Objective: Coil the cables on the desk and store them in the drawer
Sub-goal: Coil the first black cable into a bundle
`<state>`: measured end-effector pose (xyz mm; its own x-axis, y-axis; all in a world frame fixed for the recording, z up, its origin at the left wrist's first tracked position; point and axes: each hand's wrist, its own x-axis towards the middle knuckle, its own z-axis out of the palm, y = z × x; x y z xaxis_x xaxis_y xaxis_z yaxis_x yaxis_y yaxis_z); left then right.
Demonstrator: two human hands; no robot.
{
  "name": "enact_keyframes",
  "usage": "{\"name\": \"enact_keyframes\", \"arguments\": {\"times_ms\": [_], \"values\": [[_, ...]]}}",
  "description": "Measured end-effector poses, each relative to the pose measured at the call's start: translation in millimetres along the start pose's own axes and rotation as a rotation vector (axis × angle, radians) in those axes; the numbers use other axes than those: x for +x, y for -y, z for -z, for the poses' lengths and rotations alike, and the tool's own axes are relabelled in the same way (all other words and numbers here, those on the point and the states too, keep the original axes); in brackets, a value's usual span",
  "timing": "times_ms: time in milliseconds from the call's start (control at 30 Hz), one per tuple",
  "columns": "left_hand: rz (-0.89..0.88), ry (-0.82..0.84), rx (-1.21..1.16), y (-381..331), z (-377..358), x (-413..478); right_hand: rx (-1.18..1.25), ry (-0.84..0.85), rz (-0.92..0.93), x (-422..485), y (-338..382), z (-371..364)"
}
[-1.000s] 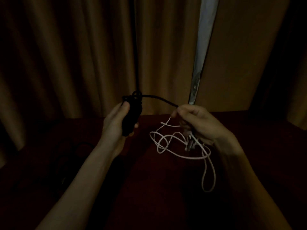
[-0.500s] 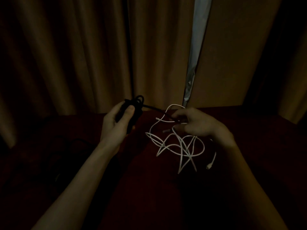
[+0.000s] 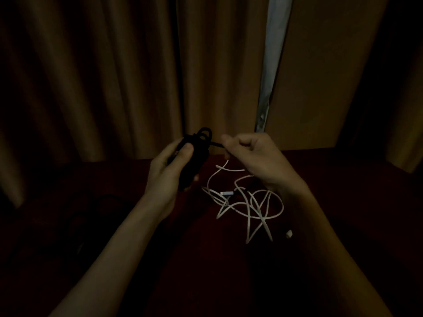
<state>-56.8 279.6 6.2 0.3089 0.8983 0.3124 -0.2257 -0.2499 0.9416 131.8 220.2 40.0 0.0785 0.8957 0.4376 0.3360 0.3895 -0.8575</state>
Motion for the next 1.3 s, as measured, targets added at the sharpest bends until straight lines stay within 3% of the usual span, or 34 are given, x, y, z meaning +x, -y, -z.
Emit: {"name": "enact_keyframes", "arguments": {"times_ms": [67,200,300,400,500,633,733,833,1000,1067,1233,1300], "values": [[0.096,0.143,-0.15,-5,-3,-3,-0.006,0.026,0.004,2,-1,0],[0.23,0.379,-0.329,-13,-8,-11,0.14,0.232,-0.008,-1,2,-5],[0.253,0.419,-0.354,-18,-9,-16,0.262,0.247,0.001,-4,1,-8],[0.246,0.374,-0.325,-18,-10,-16,0.234,0.212,0.031,-5,5,-11],[0.052,0.226,-0.125,-15,-9,-13,0.161,0.054,0.036,-2,5,-18],[-0.423,0.07,0.51,-8,-6,-15,0.052,-0.163,-0.007,0,2,-31],[-0.569,0.003,0.599,-1,-9,-14,0.033,-0.222,-0.029,1,3,-40],[-0.503,-0.046,0.452,-1,-9,-11,0.038,-0.13,-0.012,2,5,-39],[-0.019,-0.056,-0.231,-15,-4,-6,0.266,0.051,-0.045,1,10,-30],[0.069,-0.021,-0.374,-14,-6,-5,0.292,0.069,-0.078,1,12,-31],[-0.008,-0.229,-0.124,-4,-4,-3,0.193,0.016,-0.111,-2,15,-35],[-0.003,-0.226,-0.125,-5,-2,-3,0.143,0.02,-0.066,-3,13,-40]]}}
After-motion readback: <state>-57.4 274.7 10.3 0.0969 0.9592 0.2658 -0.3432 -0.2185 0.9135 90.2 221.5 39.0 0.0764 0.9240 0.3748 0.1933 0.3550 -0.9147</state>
